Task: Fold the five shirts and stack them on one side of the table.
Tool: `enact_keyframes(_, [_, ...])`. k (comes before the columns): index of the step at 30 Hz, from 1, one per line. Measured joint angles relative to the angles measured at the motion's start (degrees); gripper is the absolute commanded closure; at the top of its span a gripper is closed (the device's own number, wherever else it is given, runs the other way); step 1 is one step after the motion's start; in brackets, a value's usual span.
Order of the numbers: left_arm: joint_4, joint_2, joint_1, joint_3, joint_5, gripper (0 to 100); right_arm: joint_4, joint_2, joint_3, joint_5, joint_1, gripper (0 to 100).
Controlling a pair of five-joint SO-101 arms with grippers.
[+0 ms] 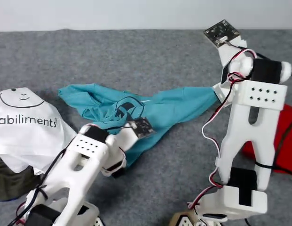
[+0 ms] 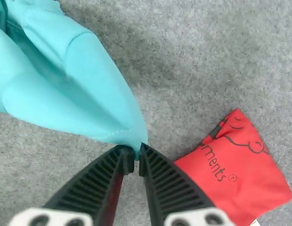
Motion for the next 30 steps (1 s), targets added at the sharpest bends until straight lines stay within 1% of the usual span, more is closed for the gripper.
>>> enact_keyframes(3, [-3.34,1.58,-2.73,0.44,0.00,79,0.00,0.97,0.00,0.00,0.00,98.8])
enact_keyframes(6, [-5.98,6.77,-3.87,0.35,-0.26,80,0.00,1.23,0.00,-0.53,-0.70,98.8])
enact_keyframes(8, [-6.33,10.73,-4.22,-1.14,-0.35,81,0.00,1.23,0.00,-0.88,-2.02,98.8])
enact_keyframes(11, [-5.10,16.35,-4.40,-5.80,-0.35,90,0.00,1.23,0.00,-1.05,-3.69,98.8])
enact_keyframes(13, [-3.87,19.52,-4.48,-8.79,-0.35,99,0.00,1.23,0.00,-1.05,-3.78,98.8])
enact_keyframes(16, [-0.70,22.42,-4.48,-13.19,-0.44,100,0.00,1.23,0.00,-1.05,-3.87,98.8])
enact_keyframes(20, [5.36,21.45,-6.15,-20.04,-0.44,100,0.00,1.23,0.00,-1.05,-3.25,98.8])
enact_keyframes(27, [16.26,7.03,-13.19,-36.66,-0.70,99,0.00,-1.49,0.00,-1.05,-1.93,98.8])
enact_keyframes(30, [20.13,3.34,-16.44,-42.73,-0.79,99,0.00,-4.57,0.00,-1.05,-1.93,98.8])
